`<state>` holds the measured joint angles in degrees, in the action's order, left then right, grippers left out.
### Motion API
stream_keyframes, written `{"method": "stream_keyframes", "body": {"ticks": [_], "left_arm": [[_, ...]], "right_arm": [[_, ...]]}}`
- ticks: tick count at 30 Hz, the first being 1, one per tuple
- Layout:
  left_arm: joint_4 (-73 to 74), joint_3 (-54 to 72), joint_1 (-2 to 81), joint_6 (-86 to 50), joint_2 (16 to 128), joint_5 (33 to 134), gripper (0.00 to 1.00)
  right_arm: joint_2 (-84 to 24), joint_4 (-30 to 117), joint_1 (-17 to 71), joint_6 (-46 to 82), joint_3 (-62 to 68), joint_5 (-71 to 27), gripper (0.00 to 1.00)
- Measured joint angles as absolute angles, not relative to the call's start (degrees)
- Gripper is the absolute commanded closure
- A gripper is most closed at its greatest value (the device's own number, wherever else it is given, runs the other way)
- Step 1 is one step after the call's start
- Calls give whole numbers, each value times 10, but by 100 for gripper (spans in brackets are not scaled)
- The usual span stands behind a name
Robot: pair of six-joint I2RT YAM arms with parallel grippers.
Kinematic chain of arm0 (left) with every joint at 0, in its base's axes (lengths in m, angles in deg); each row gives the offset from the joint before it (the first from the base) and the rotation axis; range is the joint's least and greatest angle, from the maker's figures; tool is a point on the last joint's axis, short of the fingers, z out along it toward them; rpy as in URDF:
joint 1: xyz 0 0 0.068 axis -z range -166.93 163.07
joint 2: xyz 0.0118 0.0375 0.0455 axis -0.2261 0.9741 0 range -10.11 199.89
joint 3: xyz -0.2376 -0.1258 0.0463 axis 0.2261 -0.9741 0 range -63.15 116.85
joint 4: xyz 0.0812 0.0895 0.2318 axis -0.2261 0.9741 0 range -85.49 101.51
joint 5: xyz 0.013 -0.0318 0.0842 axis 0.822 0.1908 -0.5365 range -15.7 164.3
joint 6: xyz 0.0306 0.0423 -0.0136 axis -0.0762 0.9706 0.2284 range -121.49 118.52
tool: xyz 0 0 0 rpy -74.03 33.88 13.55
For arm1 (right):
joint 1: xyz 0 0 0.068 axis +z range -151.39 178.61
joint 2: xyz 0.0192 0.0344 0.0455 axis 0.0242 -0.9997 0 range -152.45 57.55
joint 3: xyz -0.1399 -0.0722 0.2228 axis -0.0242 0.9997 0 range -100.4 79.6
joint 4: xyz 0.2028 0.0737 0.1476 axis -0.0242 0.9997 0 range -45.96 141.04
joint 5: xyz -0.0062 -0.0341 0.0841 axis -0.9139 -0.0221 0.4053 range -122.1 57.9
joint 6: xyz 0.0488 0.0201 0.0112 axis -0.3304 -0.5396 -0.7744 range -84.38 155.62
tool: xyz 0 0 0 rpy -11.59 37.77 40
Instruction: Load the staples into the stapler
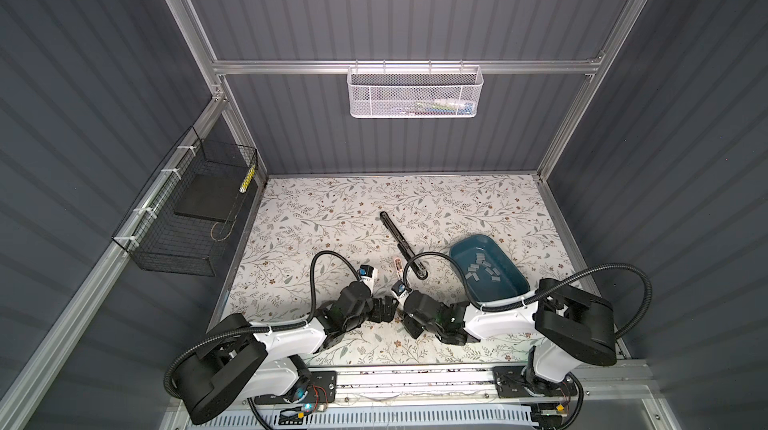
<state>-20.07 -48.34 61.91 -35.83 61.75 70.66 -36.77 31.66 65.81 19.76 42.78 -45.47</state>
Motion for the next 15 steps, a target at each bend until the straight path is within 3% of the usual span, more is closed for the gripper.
{"method": "stream_keyframes", "body": {"ticks": [5, 15], "left_arm": [[-209, -489, 628, -358, 615, 698, 3], [-208, -496, 642, -358, 595, 697, 3]], "right_arm": [[-368, 317, 658, 198, 428, -454, 80], [-357, 313, 657, 196, 439, -452, 62]]}}
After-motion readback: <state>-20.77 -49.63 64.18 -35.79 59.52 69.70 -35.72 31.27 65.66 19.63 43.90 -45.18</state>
